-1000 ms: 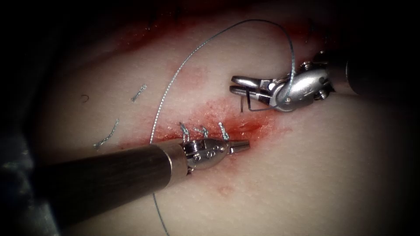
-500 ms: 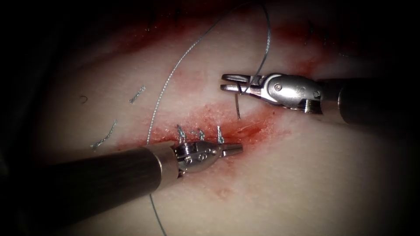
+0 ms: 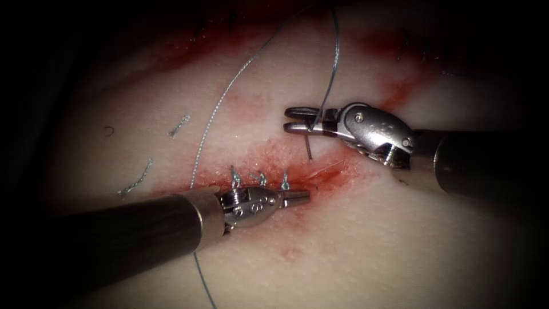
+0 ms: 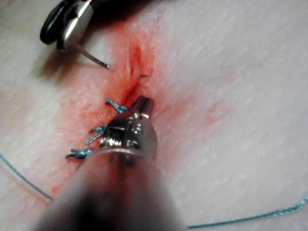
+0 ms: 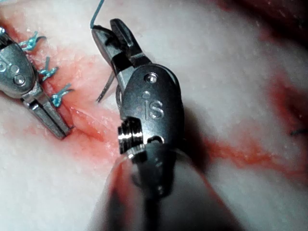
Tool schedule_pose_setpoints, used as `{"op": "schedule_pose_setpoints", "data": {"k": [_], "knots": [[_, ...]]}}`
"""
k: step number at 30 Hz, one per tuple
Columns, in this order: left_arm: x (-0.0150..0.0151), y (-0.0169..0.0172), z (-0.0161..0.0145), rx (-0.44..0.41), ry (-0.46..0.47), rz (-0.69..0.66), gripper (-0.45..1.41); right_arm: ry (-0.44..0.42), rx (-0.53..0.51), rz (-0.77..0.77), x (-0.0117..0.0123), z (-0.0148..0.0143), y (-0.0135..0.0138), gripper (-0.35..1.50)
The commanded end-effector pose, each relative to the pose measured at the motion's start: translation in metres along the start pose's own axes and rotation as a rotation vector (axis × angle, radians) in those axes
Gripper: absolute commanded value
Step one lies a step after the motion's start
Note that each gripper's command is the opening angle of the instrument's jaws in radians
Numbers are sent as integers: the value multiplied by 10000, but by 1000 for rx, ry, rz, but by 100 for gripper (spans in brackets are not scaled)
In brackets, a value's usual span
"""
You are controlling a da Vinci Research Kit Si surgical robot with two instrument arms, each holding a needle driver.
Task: Wound Closure
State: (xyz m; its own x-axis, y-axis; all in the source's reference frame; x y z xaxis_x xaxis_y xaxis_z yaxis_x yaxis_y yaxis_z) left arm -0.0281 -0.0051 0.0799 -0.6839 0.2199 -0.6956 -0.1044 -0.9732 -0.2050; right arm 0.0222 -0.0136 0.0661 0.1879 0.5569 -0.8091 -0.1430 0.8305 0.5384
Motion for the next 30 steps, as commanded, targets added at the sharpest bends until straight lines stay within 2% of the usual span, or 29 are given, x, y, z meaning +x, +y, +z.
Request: {"op": "schedule_pose_setpoints", "data": {"k": [1, 6, 18, 27, 28, 29, 30], "knots": [[-1, 3, 9, -2, 1, 0, -5, -18, 12, 92, -6, 10, -4, -35], [-2, 3, 9, -2, 1, 0, -6, -75, 15, 272, -11, 8, -9, -35], [2, 3, 2, -10, 0, -4, -8, -131, 126, 568, -32, -3, -32, -35], [14, 6, -6, -15, 1, -17, -8, -91, 240, 675, -38, -1, -45, -35], [15, 6, -7, -16, 1, -24, -8, -83, 222, 676, -37, -1, -44, -5], [16, 7, -8, -16, 1, -7, -8, -38, 139, 706, -34, 0, -40, 76], [16, 8, -9, -16, 1, -2, -8, -14, 113, 710, -34, 0, -37, 105]]}}
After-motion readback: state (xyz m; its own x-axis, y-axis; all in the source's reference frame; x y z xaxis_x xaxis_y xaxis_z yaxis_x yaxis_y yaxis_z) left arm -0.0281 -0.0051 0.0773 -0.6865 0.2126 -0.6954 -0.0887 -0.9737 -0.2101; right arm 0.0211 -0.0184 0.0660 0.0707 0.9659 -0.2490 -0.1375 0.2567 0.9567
